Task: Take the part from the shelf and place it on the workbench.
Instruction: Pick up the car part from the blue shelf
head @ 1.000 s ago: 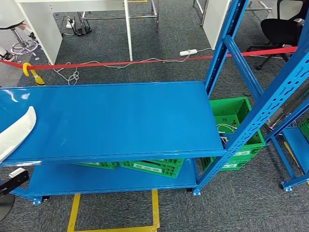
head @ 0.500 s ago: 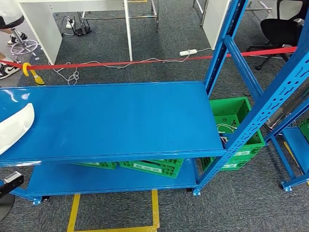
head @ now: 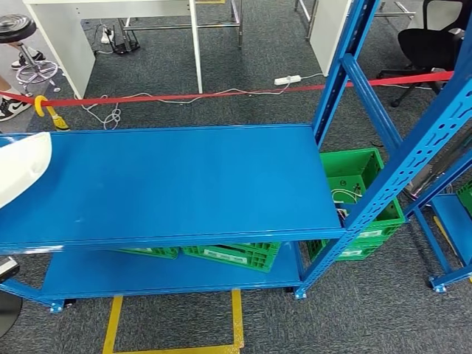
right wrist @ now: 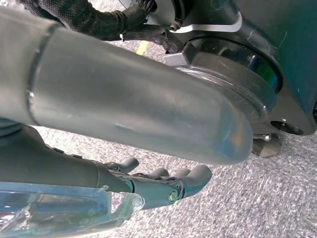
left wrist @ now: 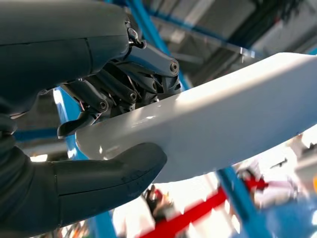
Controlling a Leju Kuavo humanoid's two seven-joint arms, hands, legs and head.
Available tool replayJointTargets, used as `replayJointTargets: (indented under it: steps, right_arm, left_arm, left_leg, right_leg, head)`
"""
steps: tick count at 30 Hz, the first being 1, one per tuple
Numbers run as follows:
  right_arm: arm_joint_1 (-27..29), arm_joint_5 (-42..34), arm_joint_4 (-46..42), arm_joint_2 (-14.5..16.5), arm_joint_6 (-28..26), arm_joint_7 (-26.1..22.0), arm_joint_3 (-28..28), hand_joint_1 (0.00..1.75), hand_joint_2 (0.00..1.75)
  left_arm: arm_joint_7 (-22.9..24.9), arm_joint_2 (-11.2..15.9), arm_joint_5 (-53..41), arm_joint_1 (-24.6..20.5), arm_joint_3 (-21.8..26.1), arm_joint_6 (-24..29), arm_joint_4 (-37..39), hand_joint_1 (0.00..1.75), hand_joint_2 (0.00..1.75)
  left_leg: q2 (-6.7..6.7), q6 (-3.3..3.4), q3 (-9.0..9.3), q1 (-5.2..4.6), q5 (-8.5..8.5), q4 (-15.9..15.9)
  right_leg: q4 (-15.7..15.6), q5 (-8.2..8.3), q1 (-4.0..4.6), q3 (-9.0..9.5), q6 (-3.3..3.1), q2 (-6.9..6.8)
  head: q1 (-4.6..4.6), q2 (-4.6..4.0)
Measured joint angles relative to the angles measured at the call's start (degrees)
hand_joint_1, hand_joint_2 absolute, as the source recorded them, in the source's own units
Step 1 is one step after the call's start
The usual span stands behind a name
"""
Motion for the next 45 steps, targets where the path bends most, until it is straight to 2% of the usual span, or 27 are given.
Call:
replayJointTargets:
  steps: [9,12,14,15,17,18,19,20,21,23,25,28,29,30,31,32,33,34,35,36,38,39,40,41,43,44,45]
  right_arm:
    - [-0.23,-0.34,1.31,0.13,1.43,-1.34,0.0,0.0,0.0]
    - [-0.3,-0.52,2.0,0.53,1.97,-1.89,0.02,0.0,0.0]
    - [-0.39,-0.58,2.49,0.79,2.36,-2.14,0.02,0.0,0.0]
    - [-0.47,-0.63,2.73,0.91,2.5,-2.22,0.02,0.0,0.0]
    - [-0.59,-0.74,3.25,1.15,2.7,-2.28,0.01,0.0,0.0]
    - [-0.61,-0.78,3.48,1.27,2.82,-2.28,0.01,0.0,0.0]
    - [-0.61,-0.8,3.72,1.37,2.92,-2.25,0.01,0.0,0.0]
    - [-0.6,-0.81,3.93,1.45,3.01,-2.2,0.02,0.0,0.0]
    - [-0.62,-0.81,4.14,1.52,3.1,-2.15,0.02,0.0,0.0]
    - [-0.77,-0.78,4.54,1.72,3.25,-2.04,0.02,0.0,0.0]
    - [-0.95,-0.73,4.89,1.93,3.37,-1.96,-0.01,0.0,0.0]
    - [-1.03,-0.7,5.27,2.03,3.41,-1.92,-0.04,0.0,0.0]
    - [-1.06,-0.69,5.35,2.05,3.41,-1.92,-0.04,0.0,0.0]
    - [-1.08,-0.68,5.4,2.08,3.42,-1.92,-0.04,0.0,0.0]
    - [-1.09,-0.67,5.45,2.12,3.44,-1.92,-0.03,0.0,0.0]
    - [-1.09,-0.67,5.51,2.17,3.45,-1.92,-0.03,0.0,0.0]
    - [-1.07,-0.67,5.58,2.25,3.48,-1.91,-0.03,0.0,0.0]
    - [-1.07,-0.67,5.63,2.33,3.52,-1.91,-0.03,0.0,0.0]
    - [-1.08,-0.68,5.67,2.42,3.56,-1.91,-0.03,0.0,0.0]
    - [-1.09,-0.68,5.7,2.51,3.6,-1.91,-0.03,0.0,0.0]
    - [-1.07,-0.68,5.81,2.61,3.66,-1.91,-0.03,0.0,0.0]
    - [-1.08,-0.68,5.89,2.6,3.67,-1.9,-0.03,0.0,0.0]
    - [-1.08,-0.68,5.97,2.55,3.7,-1.9,-0.03,0.0,0.0]
    - [-1.07,-0.7,6.04,2.48,3.74,-1.88,-0.03,0.0,0.0]
    - [-0.95,-0.76,6.13,2.46,3.81,-1.85,-0.02,0.0,0.0]
    - [-0.87,-0.81,6.16,2.47,3.82,-1.83,0.0,0.0,0.0]
    - [-0.83,-0.84,6.19,2.49,3.83,-1.82,0.02,0.0,0.0]
  left_arm:
    - [-1.37,1.78,-1.62,-0.72,1.73,2.8,-3.89,1.75,1.75]
    - [-1.62,2.08,-1.64,-0.93,1.99,3.04,-4.35,1.75,1.75]
    - [-1.76,2.34,-1.62,-1.31,2.07,3.24,-4.66,1.75,1.75]
    - [-1.8,2.41,-1.54,-1.55,2.08,3.35,-4.81,1.75,1.75]
    - [-1.91,2.37,-1.26,-1.86,1.89,3.5,-4.96,1.75,1.75]
    - [-2.0,2.32,-1.11,-1.94,1.68,3.52,-4.98,1.75,1.75]
    - [-2.1,2.26,-0.98,-1.99,1.41,3.52,-4.98,1.75,1.75]
    - [-2.21,2.19,-0.86,-2.05,1.14,3.51,-4.98,1.75,1.75]
    - [-2.28,2.1,-0.71,-2.14,0.86,3.5,-4.98,1.75,1.75]
    - [-2.34,2.01,-0.46,-2.37,0.45,3.44,-4.98,1.75,1.75]
    - [-2.36,2.08,-0.37,-2.72,0.08,3.35,-4.98,1.75,1.75]
    - [-2.45,2.19,-0.36,-2.98,-0.56,3.29,-4.98,1.75,1.75]
    - [-2.5,2.25,-0.36,-3.03,-0.72,3.28,-4.98,1.75,1.75]
    - [-2.56,2.32,-0.36,-3.13,-0.82,3.27,-4.98,1.75,1.75]
    - [-2.59,2.37,-0.36,-3.27,-0.92,3.27,-4.98,1.75,1.75]
    - [-2.59,2.4,-0.36,-3.39,-1.0,3.26,-4.98,1.75,1.75]
    - [-2.59,2.41,-0.36,-3.46,-1.11,3.26,-4.98,1.75,1.75]
    - [-2.6,2.41,-0.36,-3.48,-1.25,3.26,-4.98,1.75,1.75]
    - [-2.62,2.41,-0.36,-3.47,-1.39,3.26,-4.98,1.75,1.75]
    - [-2.64,2.42,-0.36,-3.48,-1.52,3.27,-4.98,1.75,1.75]
    - [-2.68,2.4,-0.36,-3.61,-1.69,3.28,-4.98,1.75,1.75]
    - [-2.68,2.38,-0.36,-3.73,-1.77,3.3,-4.98,1.75,1.75]
    - [-2.69,2.36,-0.36,-3.81,-1.87,3.32,-4.99,1.75,1.75]
    - [-2.71,2.3,-0.36,-3.81,-1.98,3.33,-4.99,1.75,1.75]
    - [-2.76,2.31,-0.36,-3.67,-2.14,3.33,-5.0,1.75,1.75]
    - [-2.78,2.32,-0.36,-3.63,-2.18,3.33,-5.0,1.75,1.75]
    - [-2.79,2.43,-0.35,-3.67,-2.2,3.34,-5.01,1.75,1.75]
  left_leg:
    - [0.0,0.04,-0.01,-0.05,-0.04,0.06]
    - [0.01,0.81,0.0,-0.24,0.19,-0.07]
    - [0.24,1.4,0.23,-0.05,0.93,-1.05]
    - [0.38,1.57,0.31,0.08,1.24,-1.54]
    - [0.57,1.67,0.24,0.18,1.48,-1.79]
    - [0.62,1.59,0.16,0.21,1.54,-1.78]
    - [0.66,1.47,0.11,0.28,1.6,-1.77]
    - [0.67,1.29,0.06,0.41,1.7,-1.76]
    - [0.66,1.03,0.01,0.6,1.79,-1.74]
    - [0.56,0.17,-0.06,0.99,2.08,-1.77]
    - [0.38,-1.0,-0.06,1.3,2.73,-2.18]
    - [0.16,-2.54,-0.09,1.68,3.83,-3.28]
    - [0.17,-2.69,-0.5,1.69,3.11,-2.83]
    - [0.2,-2.66,-1.32,1.58,1.43,-1.15]
    - [0.24,-2.47,-2.63,1.4,-1.1,2.0]
    - [0.28,-2.32,-4.22,1.1,-3.91,6.26]
    - [0.27,-2.28,-5.57,0.88,-6.04,10.42]
    - [0.27,-2.32,-6.28,0.75,-7.12,13.36]
    - [0.29,-2.37,-6.02,0.71,-7.0,14.24]
    - [0.31,-2.49,-4.58,0.76,-5.85,12.77]
    - [0.41,-3.21,0.68,1.1,-3.07,5.27]
    - [0.24,-3.29,2.82,1.23,-2.31,1.91]
    - [0.13,-3.12,4.02,1.36,-2.23,-0.22]
    - [-0.02,-2.71,4.16,1.39,-2.5,-0.8]
    - [0.06,-1.44,2.88,1.37,-2.52,0.06]
    - [0.16,-0.92,2.28,1.29,-2.28,0.42]
    - [0.25,-0.36,1.62,1.17,-1.93,0.59]
  right_leg:
    - [-0.08,0.05,-0.04,0.3,0.04,0.02]
    - [-0.66,0.59,-0.29,0.59,0.72,0.02]
    - [0.23,-0.27,-0.31,0.03,1.02,0.02]
    - [2.34,-1.71,-0.28,-0.97,1.04,0.01]
    - [9.95,-5.74,-0.33,-4.4,1.14,-0.02]
    - [13.77,-7.16,-0.35,-6.05,1.29,-0.02]
    - [15.92,-7.51,-0.42,-6.96,1.43,-0.03]
    - [15.7,-6.65,-0.53,-6.77,1.56,-0.03]
    - [13.18,-4.86,-0.67,-5.47,1.68,-0.05]
    - [4.71,-1.37,-0.77,-0.94,1.91,0.12]
    - [-0.19,0.01,-0.33,1.67,1.28,0.5]
    - [-0.98,0.87,0.17,1.31,-0.83,0.63]
    - [-1.41,1.42,0.14,1.08,-1.65,0.51]
    - [-1.97,2.07,0.07,0.82,-2.37,0.36]
    - [-2.38,2.7,-0.01,0.5,-2.87,0.19]
    - [-2.51,3.16,0.06,-0.02,-3.06,0.06]
    - [-2.47,3.55,0.1,-0.55,-3.07,-0.02]
    - [-2.31,3.88,0.1,-1.12,-2.96,-0.1]
    - [-2.09,4.18,0.03,-1.67,-2.78,-0.15]
    - [-1.87,4.46,-0.14,-2.17,-2.52,-0.19]
    - [-1.36,4.94,-0.43,-3.1,-1.69,-0.15]
    - [-0.99,5.14,-0.38,-3.56,-1.19,-0.09]
    - [-0.63,5.33,-0.26,-3.99,-0.72,0.02]
    - [-0.33,5.6,-0.07,-4.39,-0.32,0.15]
    - [0.04,6.0,-0.16,-5.32,0.16,0.24]
    - [0.58,5.41,-0.21,-5.91,0.28,0.18]
    - [2.27,3.68,-0.24,-6.87,0.35,0.08]
  head:
    - [0.01,0.0]
    - [-0.04,0.0]
    - [0.04,0.0]
    - [0.15,0.0]
    - [0.29,0.0]
    - [0.35,0.0]
    - [0.36,0.0]
    - [0.37,0.0]
    - [0.39,0.0]
    - [0.36,0.0]
    - [0.37,0.0]
    - [0.42,0.0]
    - [0.34,0.0]
    - [0.22,0.0]
    - [0.09,0.0]
    - [-0.03,0.0]
    - [-0.09,0.0]
    - [-0.09,0.0]
    - [-0.1,0.0]
    - [-0.11,0.0]
    - [-0.25,0.0]
    - [-0.34,0.0]
    - [-0.42,0.0]
    - [-0.45,0.0]
    - [-0.32,0.0]
    - [-0.27,0.0]
    - [-0.19,0.0]
